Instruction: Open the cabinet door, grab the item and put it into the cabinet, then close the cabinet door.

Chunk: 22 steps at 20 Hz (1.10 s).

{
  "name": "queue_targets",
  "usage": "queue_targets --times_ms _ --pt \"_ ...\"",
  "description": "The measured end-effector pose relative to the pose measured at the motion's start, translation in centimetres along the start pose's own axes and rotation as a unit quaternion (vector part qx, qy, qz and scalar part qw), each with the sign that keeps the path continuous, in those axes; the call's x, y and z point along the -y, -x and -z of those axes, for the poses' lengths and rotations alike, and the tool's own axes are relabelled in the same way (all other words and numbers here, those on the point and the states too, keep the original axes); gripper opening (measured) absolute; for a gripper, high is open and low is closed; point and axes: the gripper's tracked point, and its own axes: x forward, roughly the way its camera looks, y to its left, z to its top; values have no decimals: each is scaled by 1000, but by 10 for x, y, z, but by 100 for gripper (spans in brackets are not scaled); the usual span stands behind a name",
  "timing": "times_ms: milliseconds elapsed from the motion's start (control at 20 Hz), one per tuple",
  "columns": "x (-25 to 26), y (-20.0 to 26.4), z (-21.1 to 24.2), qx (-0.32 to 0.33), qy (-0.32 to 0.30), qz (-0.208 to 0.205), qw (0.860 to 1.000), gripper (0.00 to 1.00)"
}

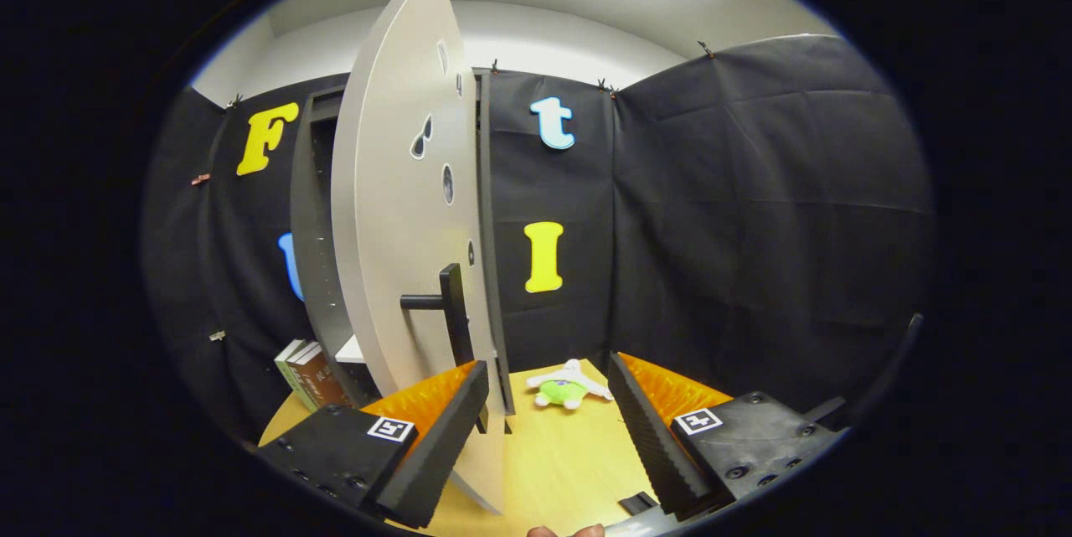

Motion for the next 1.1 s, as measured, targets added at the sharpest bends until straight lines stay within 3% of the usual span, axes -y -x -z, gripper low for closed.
queue_targets --times_ms 750,1100 --pt "-170 -28 18 -20 -21 -147 989 98" --pt "-208 -30 18 -13 -16 -170 985 98"
